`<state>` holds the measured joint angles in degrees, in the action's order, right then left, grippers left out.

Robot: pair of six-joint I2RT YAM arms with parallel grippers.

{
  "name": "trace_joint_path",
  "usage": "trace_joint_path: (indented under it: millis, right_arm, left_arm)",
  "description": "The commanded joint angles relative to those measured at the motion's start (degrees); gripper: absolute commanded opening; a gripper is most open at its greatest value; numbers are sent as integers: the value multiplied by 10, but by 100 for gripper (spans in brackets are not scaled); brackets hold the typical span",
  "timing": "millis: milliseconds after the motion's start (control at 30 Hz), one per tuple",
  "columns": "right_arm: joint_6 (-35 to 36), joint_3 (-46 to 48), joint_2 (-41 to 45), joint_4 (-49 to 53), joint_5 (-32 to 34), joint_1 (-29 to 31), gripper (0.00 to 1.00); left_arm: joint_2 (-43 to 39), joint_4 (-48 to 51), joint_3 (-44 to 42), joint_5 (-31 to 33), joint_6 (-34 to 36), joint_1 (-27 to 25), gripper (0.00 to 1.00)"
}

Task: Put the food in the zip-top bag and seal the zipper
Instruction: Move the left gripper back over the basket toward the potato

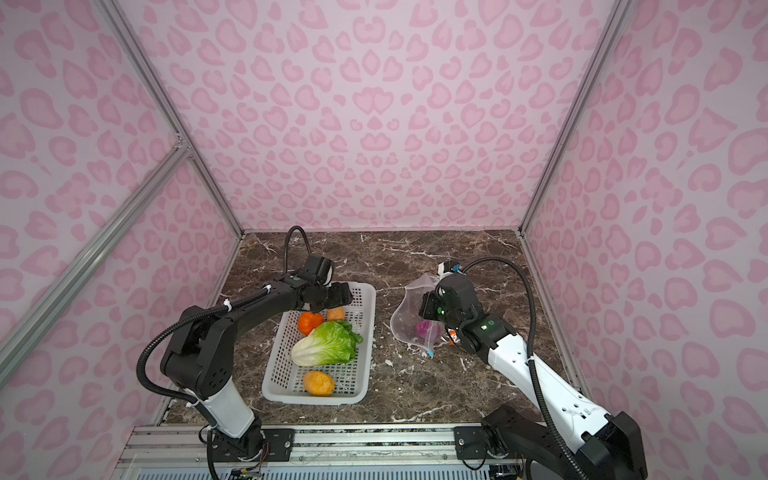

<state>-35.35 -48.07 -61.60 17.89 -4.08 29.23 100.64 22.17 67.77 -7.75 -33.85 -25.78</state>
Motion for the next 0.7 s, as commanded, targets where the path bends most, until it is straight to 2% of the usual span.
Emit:
trace_joint_path:
  millis: [0, 167, 433, 667]
  right_arm:
    - [3, 8, -1, -10, 10, -1, 0]
    - [0, 18, 9, -11, 13, -3, 0]
    - [0, 24, 12, -13, 13, -7, 0]
    - [-1, 31, 19, -18, 22, -7, 0]
  left_arm:
    - [15, -17, 20, -39, 1, -11, 87]
    - [10, -4, 26, -29, 15, -16, 86]
    - [-40, 54, 7, 60, 47, -16, 87]
    - [-29, 60, -10, 32, 44, -19, 86]
